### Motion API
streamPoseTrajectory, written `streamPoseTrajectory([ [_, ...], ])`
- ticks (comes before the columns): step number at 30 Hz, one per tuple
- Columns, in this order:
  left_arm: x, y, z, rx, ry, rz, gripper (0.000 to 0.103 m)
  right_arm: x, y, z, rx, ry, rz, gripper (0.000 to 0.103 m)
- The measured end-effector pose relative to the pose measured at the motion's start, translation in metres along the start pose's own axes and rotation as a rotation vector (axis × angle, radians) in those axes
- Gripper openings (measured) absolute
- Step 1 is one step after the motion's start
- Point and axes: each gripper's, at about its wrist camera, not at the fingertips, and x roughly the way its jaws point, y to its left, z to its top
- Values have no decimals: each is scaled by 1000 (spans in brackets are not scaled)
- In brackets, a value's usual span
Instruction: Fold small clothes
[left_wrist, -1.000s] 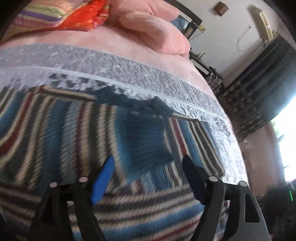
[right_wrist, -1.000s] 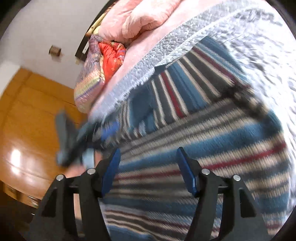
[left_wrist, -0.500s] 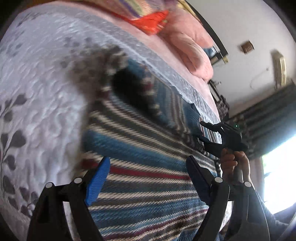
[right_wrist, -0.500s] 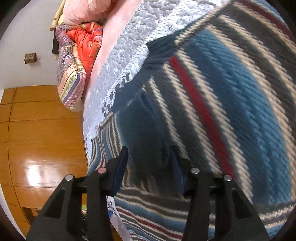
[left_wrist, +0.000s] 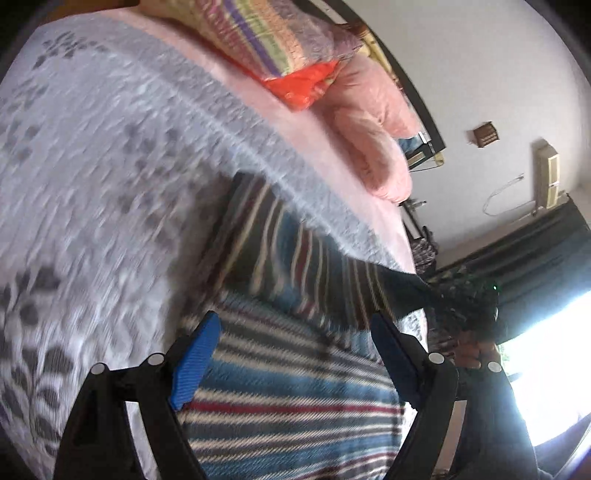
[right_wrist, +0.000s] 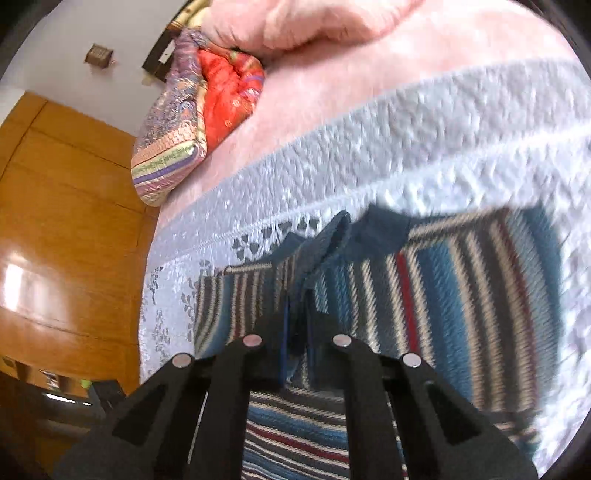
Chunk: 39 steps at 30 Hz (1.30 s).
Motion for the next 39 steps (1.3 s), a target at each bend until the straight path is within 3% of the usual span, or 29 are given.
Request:
streamPoseTrajectory([
  [8, 63, -26, 41, 25, 79, -69, 82, -29, -31, 7, -36, -24, -62, 6],
  [15, 130, -14, 44, 59, 175, 29, 82, -14, -86, -15, 5, 0, -110, 6],
  [22, 163, 3, 36, 88, 256, 124, 82, 23, -136, -41, 32, 52, -185, 10],
  [24, 162, -5, 43, 93, 261, 106, 82, 13, -135, -41, 32, 27, -174, 15],
  [26, 155, -15, 53, 104, 234, 60, 82, -9, -126, -33, 19, -57, -144, 15],
  [28, 152, -28, 69, 125, 203, 28, 82, -20, -122, -21, 42, -96, -79, 15],
  [31, 162, -31, 85, 99, 203, 24, 82, -2, -118, -12, 47, -49, -31, 15],
  [34, 186, -25, 91, 101, 239, 86, 82, 32, -127, -14, 68, 39, -34, 15],
  [37, 210, -9, 82, 108, 313, 221, 80, 48, -143, -20, 77, 81, -80, 0],
  [38, 210, -11, 80, 134, 310, 231, 80, 44, -145, -20, 90, 78, -65, 0],
  [39, 204, -21, 78, 167, 309, 205, 80, 33, -146, -21, 110, 59, -32, 7],
])
